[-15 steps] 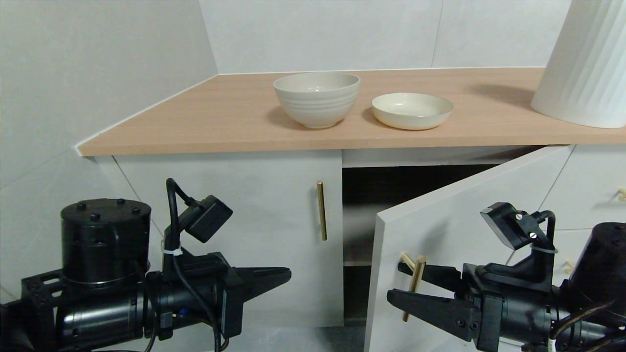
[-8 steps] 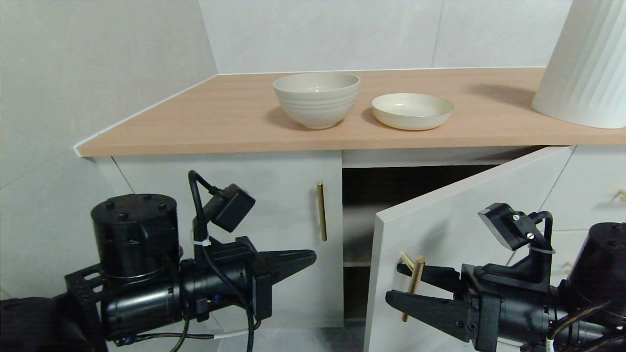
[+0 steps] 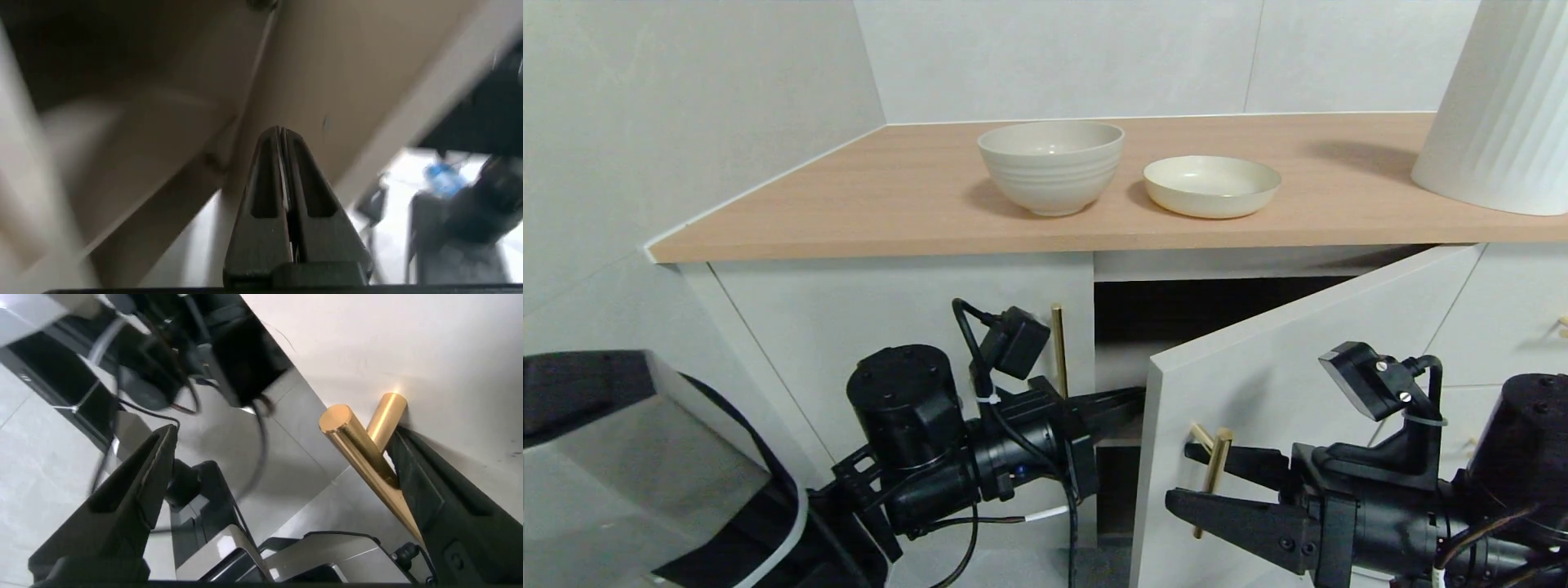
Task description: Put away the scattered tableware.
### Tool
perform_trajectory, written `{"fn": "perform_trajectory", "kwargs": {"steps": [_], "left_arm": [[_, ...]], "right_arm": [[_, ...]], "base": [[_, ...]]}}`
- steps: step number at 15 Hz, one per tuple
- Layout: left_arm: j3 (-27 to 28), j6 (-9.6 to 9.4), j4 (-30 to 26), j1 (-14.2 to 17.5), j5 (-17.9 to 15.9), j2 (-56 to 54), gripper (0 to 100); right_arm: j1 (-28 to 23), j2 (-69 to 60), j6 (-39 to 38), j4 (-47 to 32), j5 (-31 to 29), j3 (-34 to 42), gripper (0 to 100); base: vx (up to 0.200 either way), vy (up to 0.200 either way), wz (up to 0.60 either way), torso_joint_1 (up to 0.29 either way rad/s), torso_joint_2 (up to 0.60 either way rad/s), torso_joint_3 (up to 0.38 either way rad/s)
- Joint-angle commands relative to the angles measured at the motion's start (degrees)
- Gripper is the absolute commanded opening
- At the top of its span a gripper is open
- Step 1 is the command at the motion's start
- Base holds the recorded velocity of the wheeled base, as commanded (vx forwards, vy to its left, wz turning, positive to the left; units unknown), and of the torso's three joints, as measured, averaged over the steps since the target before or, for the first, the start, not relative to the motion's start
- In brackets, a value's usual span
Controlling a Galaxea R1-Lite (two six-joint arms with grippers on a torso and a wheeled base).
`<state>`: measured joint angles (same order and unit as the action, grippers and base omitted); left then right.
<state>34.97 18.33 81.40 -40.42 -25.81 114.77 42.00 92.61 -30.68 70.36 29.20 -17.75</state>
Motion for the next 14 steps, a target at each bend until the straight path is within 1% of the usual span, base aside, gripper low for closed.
{"fn": "perform_trajectory", "kwargs": {"steps": [1,3,5,7,10,12,14], "left_arm": [[1.8,1.0,0.8,-1.2,0.1,3.9,0],[2.1,1.0,2.9,-1.9,0.6,5.3,0],[3.0,1.0,4.3,-2.1,1.6,6.3,0],[3.0,1.0,4.9,-2.1,1.7,7.1,0],[3.0,1.0,5.4,-2.1,1.7,7.4,0],[3.0,1.0,5.4,-2.1,1.7,7.4,0],[3.0,1.0,5.4,-2.1,1.7,7.3,0]], "right_arm": [[0.0,0.5,0.0,0.0,0.0,0.0,100],[-0.1,0.5,0.4,0.0,-0.5,0.0,100],[-0.6,1.3,4.5,0.0,-4.7,0.1,100],[-1.7,3.1,9.5,0.0,-7.8,0.1,100],[-1.8,0.9,10.5,0.0,-8.1,1.1,100],[-3.6,-0.9,11.5,-0.3,-8.1,1.2,100],[-4.9,-2.5,17.1,-0.8,-8.0,3.0,100]], "base": [[0.0,0.0,0.0,0.0,0.0,0.0],[0.0,0.0,0.0,0.0,0.0,0.0],[0.0,0.0,0.0,0.0,0.0,0.0],[0.0,0.0,0.0,0.0,0.0,0.0],[0.0,0.0,0.0,0.0,0.0,0.0],[0.0,0.0,0.0,0.0,0.0,0.0],[0.0,0.0,0.0,0.0,0.0,0.0]]}}
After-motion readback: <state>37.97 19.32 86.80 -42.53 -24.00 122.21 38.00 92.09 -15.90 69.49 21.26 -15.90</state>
